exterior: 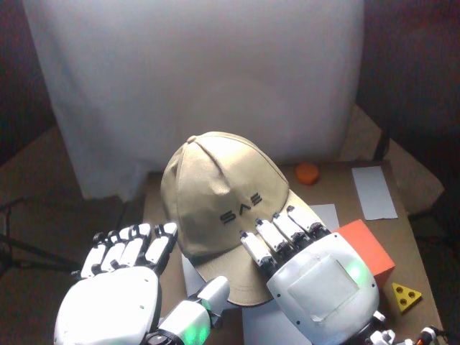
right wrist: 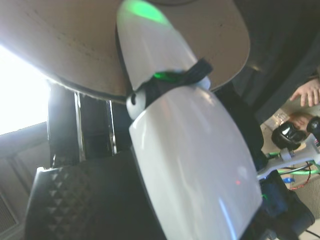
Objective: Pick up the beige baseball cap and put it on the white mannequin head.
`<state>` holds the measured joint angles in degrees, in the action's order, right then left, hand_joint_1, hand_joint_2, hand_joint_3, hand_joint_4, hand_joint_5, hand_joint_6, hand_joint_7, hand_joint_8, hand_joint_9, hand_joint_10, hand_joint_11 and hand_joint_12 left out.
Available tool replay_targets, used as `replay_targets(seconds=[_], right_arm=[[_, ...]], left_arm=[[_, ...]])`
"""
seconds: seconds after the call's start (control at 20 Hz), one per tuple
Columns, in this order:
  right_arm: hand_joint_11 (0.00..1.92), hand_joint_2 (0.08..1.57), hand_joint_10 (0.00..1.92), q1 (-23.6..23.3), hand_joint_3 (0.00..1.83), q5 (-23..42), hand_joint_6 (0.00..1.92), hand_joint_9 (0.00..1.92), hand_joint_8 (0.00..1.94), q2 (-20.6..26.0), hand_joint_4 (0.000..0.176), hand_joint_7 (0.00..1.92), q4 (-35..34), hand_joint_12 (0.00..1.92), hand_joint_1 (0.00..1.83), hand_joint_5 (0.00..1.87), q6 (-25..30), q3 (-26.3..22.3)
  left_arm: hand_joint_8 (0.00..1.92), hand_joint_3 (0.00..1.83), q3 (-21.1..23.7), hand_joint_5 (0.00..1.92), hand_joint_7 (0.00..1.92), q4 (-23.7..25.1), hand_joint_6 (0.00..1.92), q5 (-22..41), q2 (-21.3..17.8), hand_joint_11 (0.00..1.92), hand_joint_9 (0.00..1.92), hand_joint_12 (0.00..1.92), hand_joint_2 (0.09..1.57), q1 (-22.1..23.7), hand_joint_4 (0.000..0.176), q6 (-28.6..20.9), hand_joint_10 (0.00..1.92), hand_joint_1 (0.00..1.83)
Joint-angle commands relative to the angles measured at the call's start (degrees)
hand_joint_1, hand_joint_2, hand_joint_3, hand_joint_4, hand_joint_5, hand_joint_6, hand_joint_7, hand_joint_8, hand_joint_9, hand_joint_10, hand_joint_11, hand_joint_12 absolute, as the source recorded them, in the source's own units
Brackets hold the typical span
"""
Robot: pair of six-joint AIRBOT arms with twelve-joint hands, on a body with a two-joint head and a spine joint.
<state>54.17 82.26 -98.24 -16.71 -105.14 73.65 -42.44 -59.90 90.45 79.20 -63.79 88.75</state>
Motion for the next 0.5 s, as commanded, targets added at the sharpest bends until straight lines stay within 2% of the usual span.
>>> replay_targets(seconds=[0.0, 0.15, 0.2, 0.25, 0.4, 0.45], right_arm=[[0.78, 1.21, 1.52, 0.6, 0.0, 0.8, 1.19, 0.8, 1.32, 0.2, 0.0, 0.72, -1.6, 1.57, 1.34, 0.77, -1.2, 0.1], [0.78, 1.21, 1.52, 0.7, 0.0, 0.8, 1.2, 0.81, 1.33, 0.2, 0.0, 0.72, -1.6, 1.57, 1.35, 0.76, -1.2, 0.1], [0.79, 1.2, 1.44, 0.8, 0.0, 0.7, 1.14, 0.77, 1.29, 0.2, 0.0, 0.71, -1.6, 1.7, 1.44, 0.75, -1.3, 0.0], [0.79, 1.19, 1.42, 0.8, 0.0, 0.7, 1.13, 0.76, 1.28, 0.2, 0.0, 0.71, -1.6, 1.74, 1.47, 0.75, -1.4, -0.1], [0.81, 1.2, 1.43, 1.1, 0.0, 0.5, 1.13, 0.75, 1.29, 0.4, 0.0, 0.69, -1.6, 1.72, 1.47, 0.74, -1.6, -0.4], [0.76, 1.22, 1.48, 1.1, 0.0, 0.4, 1.22, 0.71, 1.31, 0.4, 0.0, 0.71, -1.6, 1.79, 1.47, 0.64, -1.6, -0.4]], left_arm=[[0.0, 0.0, -0.3, 0.17, 0.12, 3.9, 0.0, 4.5, 0.3, 0.0, 0.11, 0.44, 1.14, 0.5, 0.109, -0.4, 0.0, 0.0], [0.0, 0.0, -0.2, 0.17, 0.12, 3.6, 0.0, 4.5, 0.4, 0.0, 0.11, 0.44, 1.14, 0.5, 0.109, -0.4, 0.0, 0.0], [0.0, 0.0, -0.1, 0.17, 0.12, 3.6, 0.0, 4.5, 0.4, 0.0, 0.11, 0.45, 1.14, 0.5, 0.109, -0.4, 0.0, 0.0], [0.0, 0.0, 0.0, 0.17, 0.12, 3.6, 0.0, 4.5, 0.4, 0.0, 0.11, 0.46, 1.14, 0.5, 0.109, -0.4, 0.0, 0.0], [0.0, 0.0, -0.1, 0.17, 0.12, 3.6, 0.0, 3.5, 0.4, 0.0, 0.11, 0.46, 1.15, 0.4, 0.109, -0.4, 0.0, 0.0], [0.0, 0.0, -0.2, 0.17, 0.12, 3.7, 0.0, 3.1, 0.5, 0.0, 0.11, 0.46, 1.15, 0.3, 0.109, -0.4, 0.0, 0.0]])
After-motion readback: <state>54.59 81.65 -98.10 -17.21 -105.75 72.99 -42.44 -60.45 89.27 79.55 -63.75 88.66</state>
